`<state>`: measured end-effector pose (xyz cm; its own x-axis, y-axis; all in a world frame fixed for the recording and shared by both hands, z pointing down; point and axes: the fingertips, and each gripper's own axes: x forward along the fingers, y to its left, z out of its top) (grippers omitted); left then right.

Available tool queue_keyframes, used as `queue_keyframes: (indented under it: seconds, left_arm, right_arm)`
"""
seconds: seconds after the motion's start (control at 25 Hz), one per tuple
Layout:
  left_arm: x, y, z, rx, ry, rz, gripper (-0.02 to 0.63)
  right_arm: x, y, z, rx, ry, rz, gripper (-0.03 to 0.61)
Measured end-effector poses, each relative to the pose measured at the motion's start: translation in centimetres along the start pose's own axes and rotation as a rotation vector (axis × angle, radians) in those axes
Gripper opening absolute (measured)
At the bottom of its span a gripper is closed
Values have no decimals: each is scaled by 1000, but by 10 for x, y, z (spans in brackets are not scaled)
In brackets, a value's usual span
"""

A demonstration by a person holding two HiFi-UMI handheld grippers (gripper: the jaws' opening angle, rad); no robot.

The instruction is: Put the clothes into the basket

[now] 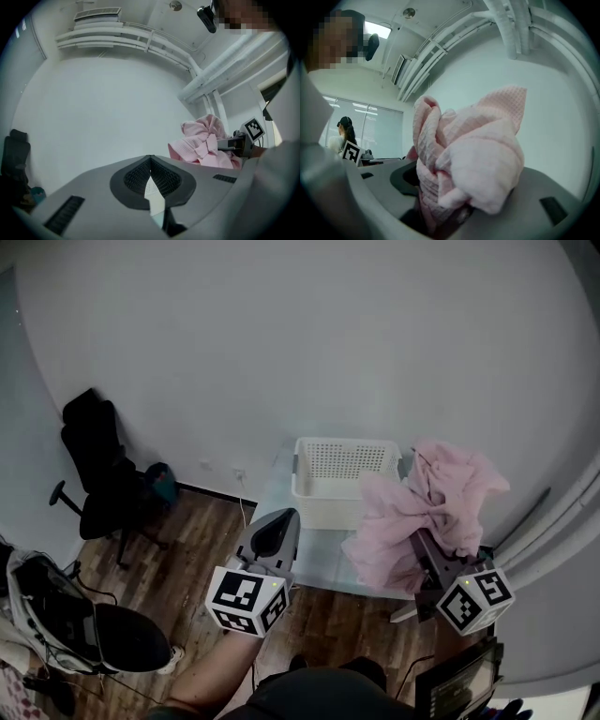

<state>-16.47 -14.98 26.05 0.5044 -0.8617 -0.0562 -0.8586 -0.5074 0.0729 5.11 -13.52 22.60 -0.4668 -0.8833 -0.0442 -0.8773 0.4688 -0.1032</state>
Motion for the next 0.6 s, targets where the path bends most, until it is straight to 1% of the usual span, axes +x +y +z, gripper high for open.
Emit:
queue_keyframes:
  seconds: [0.08,0.16,0.48,0.6]
  left_arm:
    - [21,26,-10,-11,4,2,3]
    - [32,34,-13,-13,6,1,3]
    - [43,23,-22,-17,23,8,3]
    - [46,15,-33,-4,27,23,3]
  right_arm:
    - [35,-5,-8,-14,14,6,284]
    - [50,-9,-11,-22,28,8,284]
    - [56,-21,-16,-40,45,25,284]
    - [57,-31,-28,-39,58,47,284]
